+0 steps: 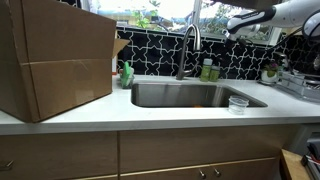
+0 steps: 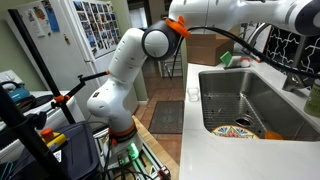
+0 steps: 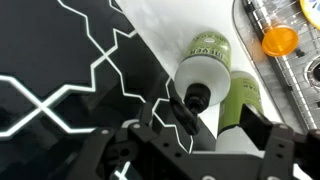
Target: Move the green bottles slightly to the right starting with the short one, pick up the short green bottle and move it to the left side of the tall green bottle
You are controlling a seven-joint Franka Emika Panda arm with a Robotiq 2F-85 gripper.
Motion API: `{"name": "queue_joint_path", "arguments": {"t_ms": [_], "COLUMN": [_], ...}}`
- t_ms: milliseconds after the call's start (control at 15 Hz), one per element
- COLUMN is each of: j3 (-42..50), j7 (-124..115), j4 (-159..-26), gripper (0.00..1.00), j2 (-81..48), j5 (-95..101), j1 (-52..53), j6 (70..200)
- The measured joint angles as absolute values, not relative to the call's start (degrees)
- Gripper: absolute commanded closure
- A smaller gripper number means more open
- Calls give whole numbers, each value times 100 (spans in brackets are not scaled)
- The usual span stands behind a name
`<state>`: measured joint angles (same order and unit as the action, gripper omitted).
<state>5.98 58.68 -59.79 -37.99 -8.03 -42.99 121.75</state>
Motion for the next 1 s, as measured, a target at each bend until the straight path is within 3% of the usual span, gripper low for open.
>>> {"name": "queue_joint_path", "arguments": {"t_ms": [67, 200, 267, 533, 600, 667, 1000], "j3": [592, 572, 561, 522, 501, 479, 388], "j7": [5892, 5939, 5988, 6098, 6121, 6142, 6219], "j4": [-5927, -5827, -5794, -5680, -5670, -5662, -5613], "gripper": [32, 30, 36, 41, 48, 46, 57], "j2": [-3844, -3923, -3946, -4012, -4019, -4026, -4088], "j5": [-803, -803, -803, -803, -803, -803, -803], "j1": [-4312, -4345, -4356, -4388, -4401, -4414, -4443], "j6": [12173, 12162, 12162, 12160, 12160, 12159, 12155]}}
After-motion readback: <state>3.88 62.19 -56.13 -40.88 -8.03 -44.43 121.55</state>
